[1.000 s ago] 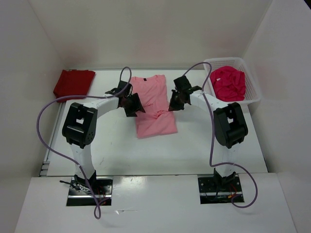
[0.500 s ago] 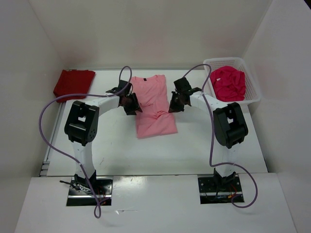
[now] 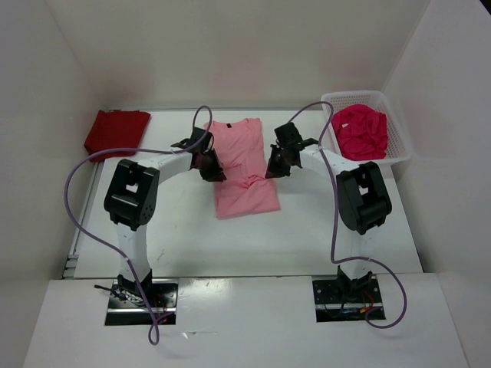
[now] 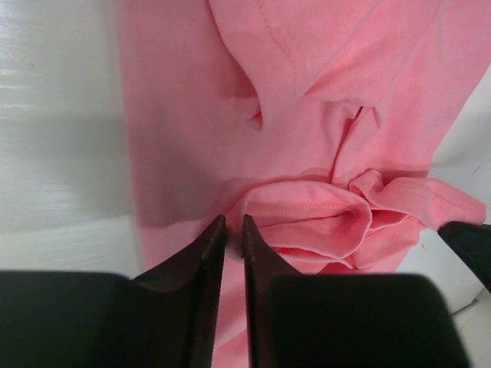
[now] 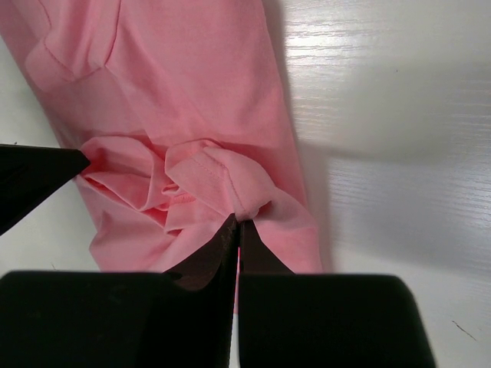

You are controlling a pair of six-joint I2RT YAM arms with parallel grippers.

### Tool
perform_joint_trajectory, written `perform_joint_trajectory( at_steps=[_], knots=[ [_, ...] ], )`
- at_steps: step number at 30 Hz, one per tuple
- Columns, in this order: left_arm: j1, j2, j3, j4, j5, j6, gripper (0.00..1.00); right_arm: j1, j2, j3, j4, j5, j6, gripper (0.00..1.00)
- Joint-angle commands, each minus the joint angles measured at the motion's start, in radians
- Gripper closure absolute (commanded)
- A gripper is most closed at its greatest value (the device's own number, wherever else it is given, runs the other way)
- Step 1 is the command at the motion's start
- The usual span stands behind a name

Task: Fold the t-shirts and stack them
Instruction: Fold the folded rectangular tshirt in 1/3 of the way

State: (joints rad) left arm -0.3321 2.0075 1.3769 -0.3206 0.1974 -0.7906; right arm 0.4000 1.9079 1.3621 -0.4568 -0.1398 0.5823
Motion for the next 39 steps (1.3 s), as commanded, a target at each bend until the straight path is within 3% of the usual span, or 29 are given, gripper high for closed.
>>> perform_joint_trajectory(
  at_steps=[1, 2, 8, 19, 24, 29, 33, 34, 36, 39],
  knots=[
    [-0.002, 0.013, 0.034, 0.018, 0.014, -0.024, 0.8, -0.006, -0.049, -0.012, 0.035, -0.004, -0.013, 1.0],
    [-0.002, 0.004, 0.034, 0.018, 0.014, -0.024, 0.87, -0.006, -0.049, -0.012, 0.035, -0.004, -0.013, 1.0],
    [0.007, -0.136, -0.024, 0.038, 0.005, -0.065, 0.98, -0.006, -0.073, -0.012, 0.035, -0.004, -0.013, 1.0],
    [0.048, -0.226, -0.099, 0.063, 0.005, -0.087, 1.0, -0.006, -0.106, 0.074, 0.004, -0.015, -0.013, 1.0],
    [0.1, -0.188, -0.036, 0.054, -0.004, -0.075, 1.0, -0.006, -0.011, 0.189, -0.031, -0.004, -0.033, 1.0],
    [0.134, -0.026, 0.107, 0.035, -0.004, -0.047, 1.0, -0.024, 0.095, 0.302, -0.031, -0.004, -0.033, 1.0],
    [0.134, 0.091, 0.184, 0.002, 0.011, -0.036, 0.82, -0.024, 0.223, 0.422, -0.078, 0.019, -0.055, 0.97],
    [0.134, 0.091, 0.185, 0.021, 0.011, -0.036, 0.71, -0.024, 0.25, 0.433, -0.079, 0.019, -0.055, 0.93],
    [0.134, 0.064, 0.171, 0.046, 0.011, -0.036, 0.63, -0.033, 0.25, 0.442, -0.089, 0.019, -0.055, 0.78],
    [0.134, -0.062, 0.117, 0.068, -0.016, -0.036, 0.59, -0.033, 0.189, 0.398, -0.065, 0.029, -0.055, 0.61]
  ],
)
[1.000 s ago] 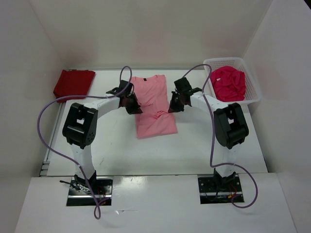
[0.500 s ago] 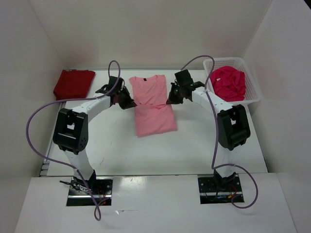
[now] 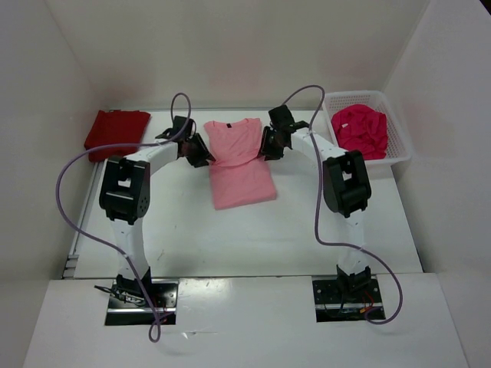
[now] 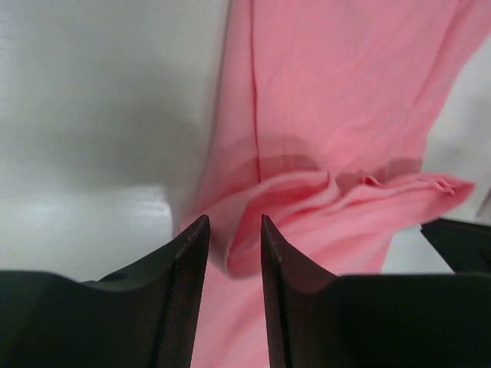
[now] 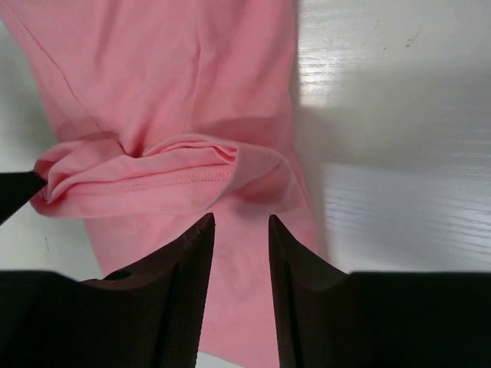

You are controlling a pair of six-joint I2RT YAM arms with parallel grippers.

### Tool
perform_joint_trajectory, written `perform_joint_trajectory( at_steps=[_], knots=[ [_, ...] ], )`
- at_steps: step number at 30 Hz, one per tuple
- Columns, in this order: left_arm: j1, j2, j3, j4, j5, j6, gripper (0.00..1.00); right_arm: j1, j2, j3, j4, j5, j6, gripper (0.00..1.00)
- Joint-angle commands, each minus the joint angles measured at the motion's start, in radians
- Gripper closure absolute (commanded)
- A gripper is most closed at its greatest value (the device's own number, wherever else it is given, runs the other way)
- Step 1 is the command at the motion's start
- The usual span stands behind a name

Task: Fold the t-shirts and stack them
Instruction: Fold the folded rectangular tshirt in 1/3 of the way, then grab one side of the 2/3 rectangular tshirt with both arms

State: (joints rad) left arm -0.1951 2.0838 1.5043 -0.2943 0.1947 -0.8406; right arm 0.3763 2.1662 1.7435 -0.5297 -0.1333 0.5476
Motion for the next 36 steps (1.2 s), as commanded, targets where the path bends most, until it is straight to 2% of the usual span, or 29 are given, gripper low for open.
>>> perform_joint_trajectory(
  at_steps=[1, 4, 8, 9, 11, 14, 16, 18, 19, 22, 26, 30, 31, 32, 36],
  knots=[
    [-0.003, -0.166, -0.066, 0.076, 0.001, 0.005, 0.59, -0.01, -0.086, 0.007, 0.008, 0.038, -0.02, 0.59],
    [-0.033, -0.273, -0.179, 0.138, 0.04, -0.047, 0.59, -0.01, -0.19, -0.119, 0.049, 0.047, 0.012, 0.56],
    [-0.15, -0.337, -0.334, 0.227, 0.069, -0.126, 0.59, -0.01, -0.327, -0.362, 0.122, 0.028, 0.054, 0.55],
    [-0.197, -0.337, -0.366, 0.245, 0.078, -0.135, 0.59, -0.01, -0.327, -0.392, 0.141, 0.006, 0.054, 0.57],
    [-0.222, -0.297, -0.389, 0.259, 0.09, -0.146, 0.59, -0.01, -0.315, -0.453, 0.151, -0.04, 0.063, 0.57],
    [-0.222, -0.246, -0.411, 0.277, 0.104, -0.141, 0.59, 0.004, -0.284, -0.487, 0.151, -0.063, 0.063, 0.53],
    [-0.222, -0.234, -0.423, 0.253, 0.06, -0.109, 0.6, 0.016, -0.269, -0.501, 0.162, -0.072, 0.063, 0.53],
    [-0.222, -0.234, -0.446, 0.239, 0.051, -0.098, 0.6, 0.027, -0.243, -0.518, 0.172, -0.091, 0.072, 0.6],
    [-0.222, -0.234, -0.461, 0.239, 0.051, -0.098, 0.6, 0.027, -0.243, -0.547, 0.172, -0.091, 0.081, 0.71],
    [-0.222, -0.263, -0.539, 0.23, 0.051, -0.098, 0.6, 0.064, -0.279, -0.614, 0.195, -0.081, 0.106, 0.91],
    [-0.222, -0.359, -0.689, 0.239, 0.06, -0.11, 0.6, 0.116, -0.35, -0.737, 0.218, -0.069, 0.158, 0.98],
    [-0.222, -0.549, -0.852, 0.227, 0.06, -0.143, 0.6, 0.183, -0.472, -0.892, 0.231, -0.058, 0.218, 0.97],
    [-0.222, -0.586, -0.878, 0.215, 0.06, -0.143, 0.6, 0.193, -0.495, -0.904, 0.231, -0.042, 0.218, 0.92],
    [-0.222, -0.623, -0.909, 0.184, 0.06, -0.143, 0.6, 0.193, -0.517, -0.914, 0.212, -0.026, 0.232, 0.78],
    [-0.202, -0.812, -0.885, 0.074, -0.005, -0.091, 0.55, 0.193, -0.623, -0.876, 0.122, 0.046, 0.207, 0.65]
  ],
)
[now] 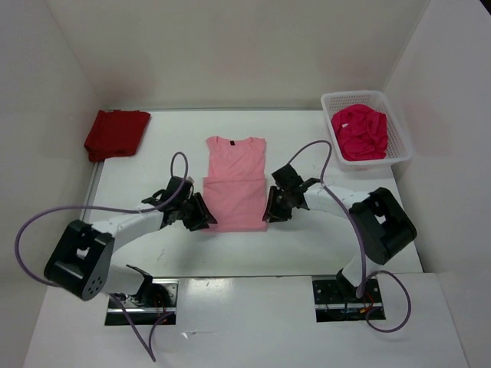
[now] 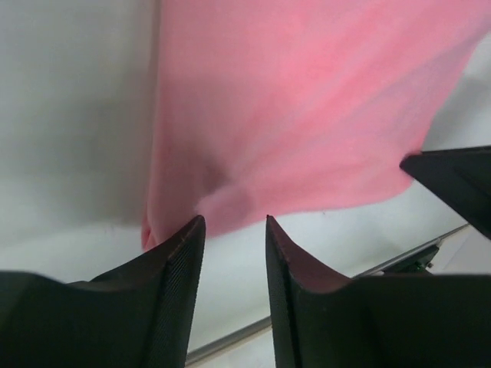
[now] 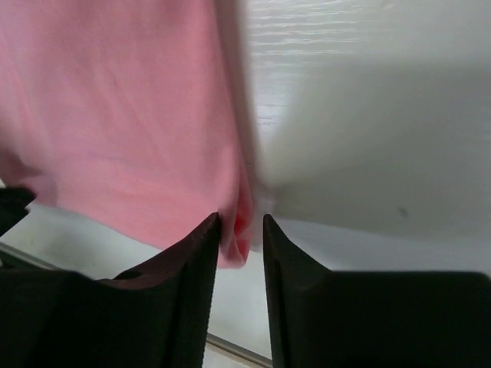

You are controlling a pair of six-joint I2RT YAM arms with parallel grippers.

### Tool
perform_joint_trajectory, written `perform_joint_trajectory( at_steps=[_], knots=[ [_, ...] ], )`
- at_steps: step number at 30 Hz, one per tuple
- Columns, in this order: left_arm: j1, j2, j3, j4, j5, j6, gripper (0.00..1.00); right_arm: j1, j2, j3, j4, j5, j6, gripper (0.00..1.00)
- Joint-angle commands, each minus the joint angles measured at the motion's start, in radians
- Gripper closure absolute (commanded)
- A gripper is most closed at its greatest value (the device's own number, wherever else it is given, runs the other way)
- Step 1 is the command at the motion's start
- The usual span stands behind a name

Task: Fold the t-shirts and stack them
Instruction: Grab one side of the 2/3 rectangular tshirt with both arms

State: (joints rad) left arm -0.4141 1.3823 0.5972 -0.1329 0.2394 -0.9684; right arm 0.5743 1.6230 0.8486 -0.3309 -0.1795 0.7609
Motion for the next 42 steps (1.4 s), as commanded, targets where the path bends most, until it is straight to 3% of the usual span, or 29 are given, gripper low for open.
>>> perform_joint_trajectory(
  at_steps=[1, 3, 5, 6, 9, 10, 13, 17, 19, 26, 31, 33, 34, 35, 36, 42],
  knots=[
    [0.026, -0.132, 0.032, -0.103, -0.049, 0.048, 0.52, -0.005, -0.116, 0.02, -0.092, 0.092, -0.006, 0.62],
    [0.037, -0.173, 0.041, -0.146, -0.049, 0.068, 0.48, -0.005, -0.153, 0.017, -0.103, 0.063, 0.003, 0.55],
    [0.037, -0.186, 0.026, -0.157, -0.04, 0.068, 0.44, -0.005, -0.199, -0.02, -0.086, 0.014, 0.02, 0.55],
    [0.037, -0.186, 0.007, -0.157, -0.023, 0.068, 0.33, -0.005, -0.199, -0.063, -0.051, -0.004, 0.029, 0.56],
    [0.037, -0.177, -0.054, -0.113, -0.002, 0.028, 0.0, -0.005, -0.189, -0.108, 0.013, -0.067, 0.043, 0.78],
    [0.037, -0.177, -0.063, -0.082, -0.002, 0.028, 0.0, -0.005, -0.18, -0.108, 0.024, -0.067, 0.043, 0.96],
    [0.046, -0.177, -0.076, -0.057, -0.002, 0.017, 0.0, -0.005, -0.16, -0.077, 0.044, -0.087, 0.043, 1.0],
    [0.087, -0.187, -0.066, -0.024, 0.008, 0.017, 0.51, -0.005, -0.184, -0.048, 0.055, -0.11, 0.043, 1.0],
    [0.098, -0.166, -0.054, -0.024, 0.017, 0.028, 0.6, -0.005, -0.184, -0.048, 0.064, -0.11, 0.052, 1.0],
    [0.098, -0.071, -0.045, -0.045, -0.023, 0.071, 0.62, -0.005, -0.034, -0.062, 0.132, -0.1, 0.043, 1.0],
    [0.098, -0.062, -0.045, -0.054, -0.032, 0.071, 0.57, -0.005, -0.038, -0.097, 0.113, -0.048, 0.052, 0.98],
    [0.098, -0.051, -0.045, -0.054, -0.032, 0.071, 0.56, -0.005, -0.075, -0.106, 0.102, -0.048, 0.052, 0.9],
    [0.098, -0.051, -0.045, -0.054, -0.032, 0.071, 0.56, -0.005, -0.093, -0.106, 0.09, -0.048, 0.052, 0.82],
    [0.098, -0.051, -0.045, -0.054, -0.032, 0.071, 0.57, -0.005, -0.113, -0.106, 0.078, -0.048, 0.063, 0.65],
    [0.098, -0.051, -0.045, -0.054, -0.032, 0.071, 0.59, -0.005, -0.133, -0.106, 0.069, -0.026, 0.063, 0.6],
    [0.098, -0.042, -0.045, -0.036, -0.012, 0.071, 0.7, -0.005, -0.161, -0.152, 0.081, -0.035, 0.084, 0.53]
  ],
)
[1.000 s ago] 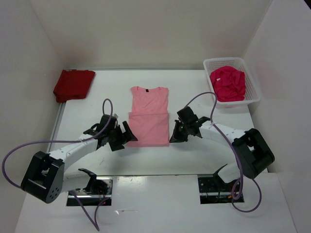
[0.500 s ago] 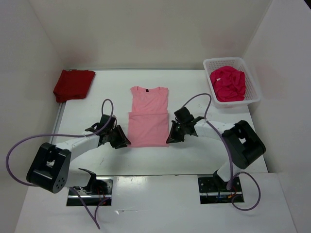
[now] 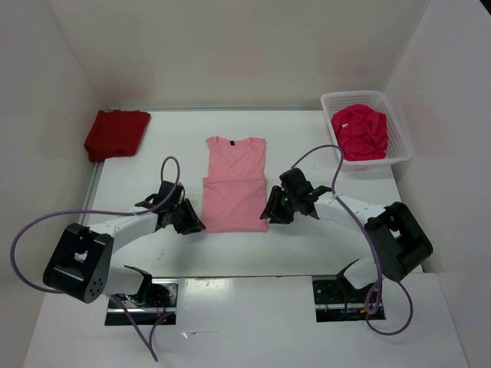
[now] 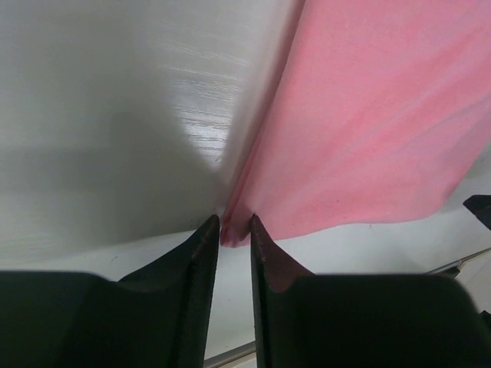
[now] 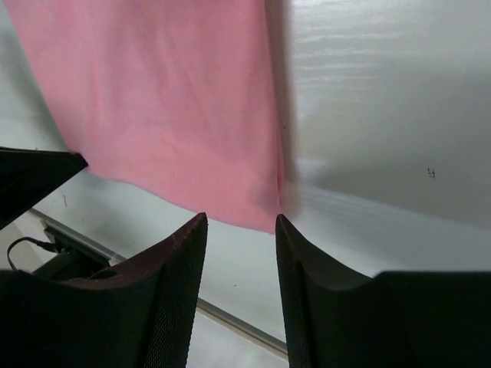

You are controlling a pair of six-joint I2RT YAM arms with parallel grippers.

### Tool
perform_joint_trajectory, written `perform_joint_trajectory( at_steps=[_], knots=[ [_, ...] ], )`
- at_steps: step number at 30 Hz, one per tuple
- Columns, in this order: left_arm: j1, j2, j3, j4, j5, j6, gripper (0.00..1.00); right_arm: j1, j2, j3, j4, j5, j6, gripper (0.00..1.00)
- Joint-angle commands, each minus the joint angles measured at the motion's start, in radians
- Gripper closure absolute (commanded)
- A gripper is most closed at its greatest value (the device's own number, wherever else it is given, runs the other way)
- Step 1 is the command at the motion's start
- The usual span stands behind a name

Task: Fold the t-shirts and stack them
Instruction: Grab one side of the 2/3 rectangular tshirt with both arms

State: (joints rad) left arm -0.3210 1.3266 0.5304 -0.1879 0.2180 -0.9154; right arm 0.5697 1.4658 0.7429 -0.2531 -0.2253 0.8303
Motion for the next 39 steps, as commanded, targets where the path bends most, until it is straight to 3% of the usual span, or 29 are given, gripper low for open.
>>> perform_joint_trajectory(
  at_steps=[1, 6, 15, 23, 27, 31, 34, 39],
  knots=[
    [0.005, 0.025, 0.032, 0.019, 0.009, 0.027, 0.72, -0.001, 0.022, -0.057, 0.017, -0.018, 0.026, 0.53],
    [0.005, 0.025, 0.033, 0.019, 0.018, 0.027, 0.77, -0.001, 0.093, -0.054, 0.067, -0.052, 0.026, 0.57],
    [0.005, 0.01, 0.051, -0.028, -0.011, 0.036, 0.93, -0.001, 0.156, -0.036, 0.103, -0.105, 0.016, 1.0],
    [-0.004, -0.124, 0.051, -0.14, -0.03, 0.036, 0.99, 0.079, -0.018, -0.14, 0.035, -0.051, 0.102, 1.0],
    [-0.029, -0.237, 0.002, -0.215, 0.04, -0.009, 1.0, 0.165, -0.201, -0.275, 0.009, -0.088, 0.219, 1.0],
    [-0.062, -0.354, 0.023, -0.362, 0.09, -0.042, 1.0, 0.213, -0.428, -0.304, -0.104, -0.098, 0.306, 1.0],
    [-0.062, -0.337, 0.117, -0.41, 0.052, -0.01, 1.0, 0.136, -0.502, -0.211, -0.208, -0.082, 0.253, 1.0],
    [-0.029, -0.098, 0.455, -0.371, -0.006, 0.107, 1.0, -0.114, -0.284, 0.047, -0.25, -0.129, -0.011, 1.0]
  ],
)
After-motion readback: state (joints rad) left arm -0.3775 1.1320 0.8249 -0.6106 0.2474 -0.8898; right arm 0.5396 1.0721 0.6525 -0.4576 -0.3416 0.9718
